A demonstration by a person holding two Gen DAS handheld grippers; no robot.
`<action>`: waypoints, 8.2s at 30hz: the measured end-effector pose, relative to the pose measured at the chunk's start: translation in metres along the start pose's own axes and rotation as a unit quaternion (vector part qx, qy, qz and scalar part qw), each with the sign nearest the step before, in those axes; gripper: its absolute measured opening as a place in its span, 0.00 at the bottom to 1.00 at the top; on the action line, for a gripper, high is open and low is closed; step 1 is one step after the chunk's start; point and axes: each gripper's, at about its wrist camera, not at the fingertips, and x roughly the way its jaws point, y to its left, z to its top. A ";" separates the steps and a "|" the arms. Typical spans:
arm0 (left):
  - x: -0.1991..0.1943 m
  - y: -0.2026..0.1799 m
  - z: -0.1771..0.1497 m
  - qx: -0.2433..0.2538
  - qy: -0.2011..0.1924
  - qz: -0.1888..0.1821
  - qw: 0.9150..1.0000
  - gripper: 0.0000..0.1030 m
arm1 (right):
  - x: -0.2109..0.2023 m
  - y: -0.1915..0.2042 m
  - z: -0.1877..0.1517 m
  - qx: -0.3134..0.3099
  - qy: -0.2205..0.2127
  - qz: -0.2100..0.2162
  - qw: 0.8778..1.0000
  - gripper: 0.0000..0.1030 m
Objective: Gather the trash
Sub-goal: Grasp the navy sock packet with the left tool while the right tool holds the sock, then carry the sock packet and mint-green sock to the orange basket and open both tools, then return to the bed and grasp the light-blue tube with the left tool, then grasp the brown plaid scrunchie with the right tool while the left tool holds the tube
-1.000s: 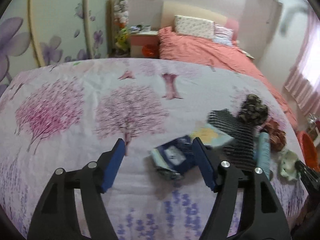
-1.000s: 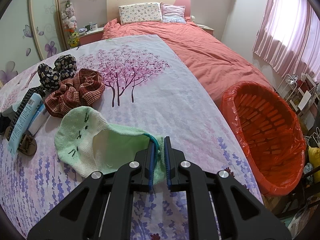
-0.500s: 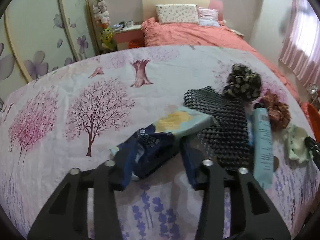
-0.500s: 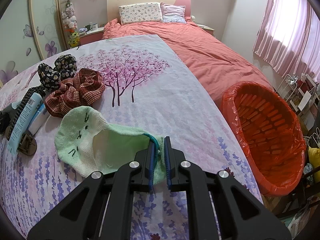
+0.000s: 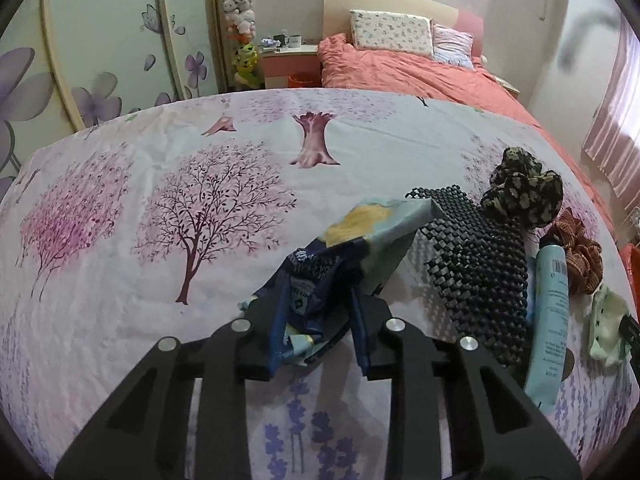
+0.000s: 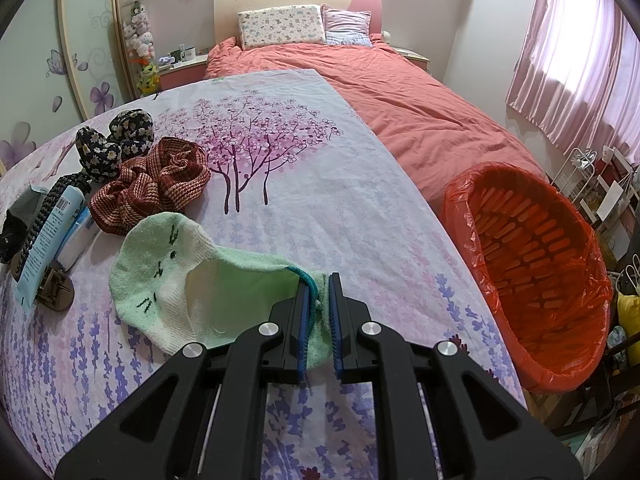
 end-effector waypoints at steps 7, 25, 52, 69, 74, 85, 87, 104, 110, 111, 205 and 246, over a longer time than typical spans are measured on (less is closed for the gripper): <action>-0.005 0.001 0.001 0.002 -0.005 -0.014 1.000 0.31 | 0.002 -0.003 0.000 0.004 0.000 0.006 1.000 0.10; -0.004 -0.002 0.006 -0.022 0.001 0.014 1.000 0.14 | 0.003 -0.006 -0.001 0.011 0.001 0.016 1.000 0.10; -0.046 -0.014 0.012 -0.021 -0.031 -0.029 0.999 0.13 | -0.053 -0.035 0.007 0.061 -0.060 0.091 0.992 0.07; -0.112 -0.083 0.012 0.035 -0.074 -0.110 0.991 0.13 | -0.103 -0.081 0.014 0.107 -0.149 0.061 0.981 0.07; -0.128 -0.113 0.009 0.054 -0.079 -0.141 0.985 0.13 | -0.110 -0.101 0.015 0.126 -0.161 0.049 0.978 0.07; -0.148 -0.199 -0.002 0.090 -0.079 -0.224 0.967 0.13 | -0.107 -0.163 0.008 0.182 -0.172 0.002 0.968 0.07; -0.150 -0.220 -0.004 0.101 -0.074 -0.241 0.962 0.13 | -0.104 -0.175 0.007 0.193 -0.172 -0.006 0.966 0.07; -0.116 -0.390 -0.039 0.188 -0.011 -0.320 0.928 0.14 | -0.059 -0.250 0.006 0.247 -0.130 -0.044 0.959 0.10; -0.096 -0.418 -0.046 0.201 0.009 -0.316 0.927 0.22 | -0.053 -0.254 0.002 0.248 -0.116 -0.029 0.961 0.36; -0.093 -0.420 -0.047 0.204 0.011 -0.312 0.928 0.22 | -0.052 -0.253 0.000 0.248 -0.114 -0.028 0.962 0.37; -0.079 -0.072 -0.021 0.029 -0.058 -0.106 0.992 0.28 | -0.018 0.019 0.013 0.002 -0.020 0.125 0.992 0.50; -0.082 -0.023 -0.022 -0.001 -0.058 -0.093 0.994 0.28 | -0.019 0.020 0.029 0.009 -0.041 0.143 0.989 0.16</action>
